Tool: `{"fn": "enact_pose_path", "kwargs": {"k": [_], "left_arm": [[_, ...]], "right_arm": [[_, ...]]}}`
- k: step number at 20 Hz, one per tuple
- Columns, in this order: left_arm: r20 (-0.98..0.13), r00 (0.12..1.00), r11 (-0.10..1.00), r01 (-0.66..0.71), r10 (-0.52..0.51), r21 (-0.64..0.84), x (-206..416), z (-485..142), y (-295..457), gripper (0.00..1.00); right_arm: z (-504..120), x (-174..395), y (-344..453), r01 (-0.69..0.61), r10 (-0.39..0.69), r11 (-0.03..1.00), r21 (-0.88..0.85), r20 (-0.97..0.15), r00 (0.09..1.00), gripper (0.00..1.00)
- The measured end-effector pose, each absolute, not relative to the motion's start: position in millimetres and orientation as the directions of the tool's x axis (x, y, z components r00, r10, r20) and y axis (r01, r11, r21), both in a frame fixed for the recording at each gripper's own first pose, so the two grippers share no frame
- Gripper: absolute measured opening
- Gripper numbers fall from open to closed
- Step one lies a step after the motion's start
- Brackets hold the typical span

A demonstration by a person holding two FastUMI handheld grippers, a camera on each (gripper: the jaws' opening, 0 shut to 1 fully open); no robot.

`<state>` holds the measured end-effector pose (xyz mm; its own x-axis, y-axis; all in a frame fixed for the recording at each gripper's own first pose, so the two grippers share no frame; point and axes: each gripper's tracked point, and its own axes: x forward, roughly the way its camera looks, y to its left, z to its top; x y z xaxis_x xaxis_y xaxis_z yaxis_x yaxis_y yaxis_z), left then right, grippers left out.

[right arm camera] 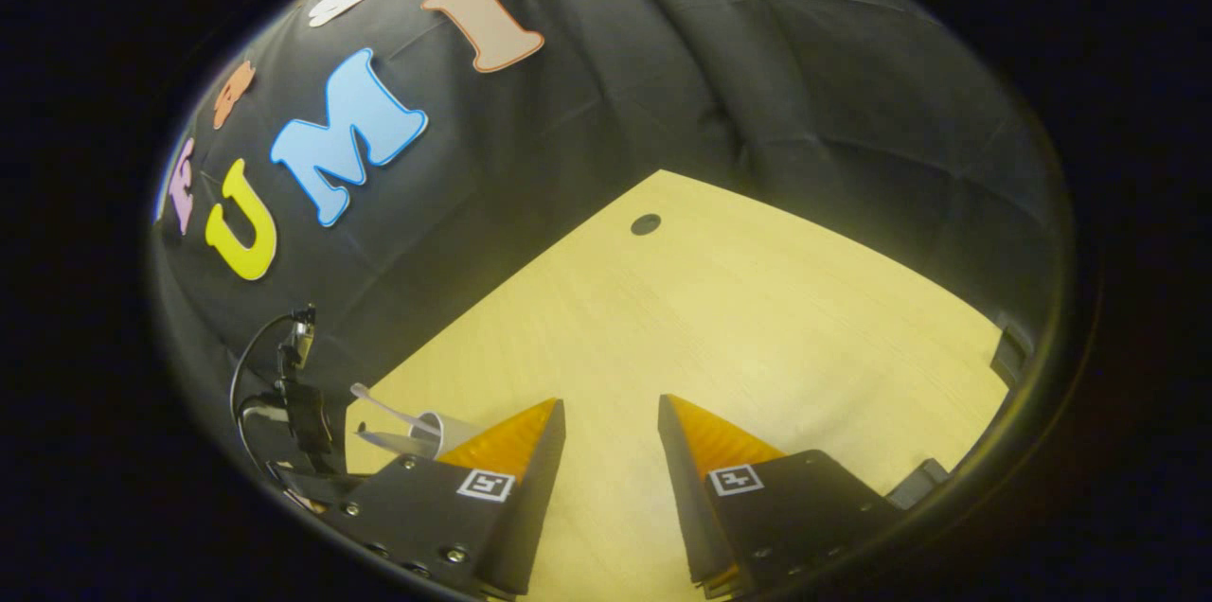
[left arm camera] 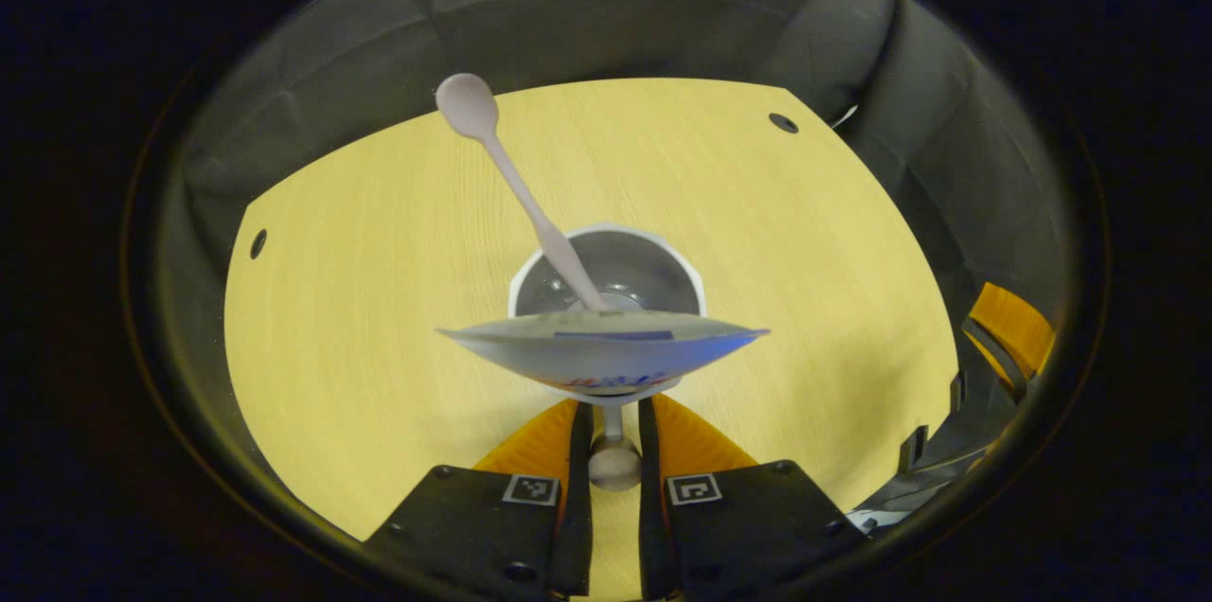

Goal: Put the toothbrush and toothpaste on the desktop into the cup, then pick up the cup and place it on the coaster on the desktop.

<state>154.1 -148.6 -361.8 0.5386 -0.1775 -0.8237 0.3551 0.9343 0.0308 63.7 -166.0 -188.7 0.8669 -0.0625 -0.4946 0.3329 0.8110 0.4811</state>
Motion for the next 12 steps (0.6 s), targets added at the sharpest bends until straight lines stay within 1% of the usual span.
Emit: {"fn": "enact_pose_path", "kwargs": {"k": [4, 5, 9, 11, 12], "left_arm": [[-0.834, 0.529, 0.948, 0.318, -0.158, 0.022, 146.7, -374.3, -146.4, 0.27], [-0.820, 0.549, 0.945, 0.325, -0.160, 0.034, 149.6, -375.1, -146.5, 0.27], [-0.810, 0.565, 0.939, 0.340, -0.155, 0.058, 145.4, -377.3, -142.7, 0.28], [-0.816, 0.556, 0.944, 0.327, -0.158, 0.040, 142.8, -382.3, -141.2, 0.35], [-0.825, 0.543, 0.950, 0.311, -0.158, 0.023, 138.5, -387.3, -139.3, 0.40]], "right_arm": [[-189.8, 59.6, -170.1, 0.336, -0.063, 0.810, 0.480, -0.498, 0.865, 0.60], [-189.6, 59.5, -171.0, 0.336, -0.063, 0.810, 0.480, -0.499, 0.864, 0.60], [-193.7, 59.8, -169.9, 0.337, -0.056, 0.808, 0.483, -0.507, 0.860, 0.60], [-194.4, 59.7, -167.1, 0.332, -0.047, 0.809, 0.486, -0.508, 0.860, 0.60], [-194.1, 58.1, -165.4, 0.327, -0.041, 0.810, 0.486, -0.509, 0.860, 0.60]]}}
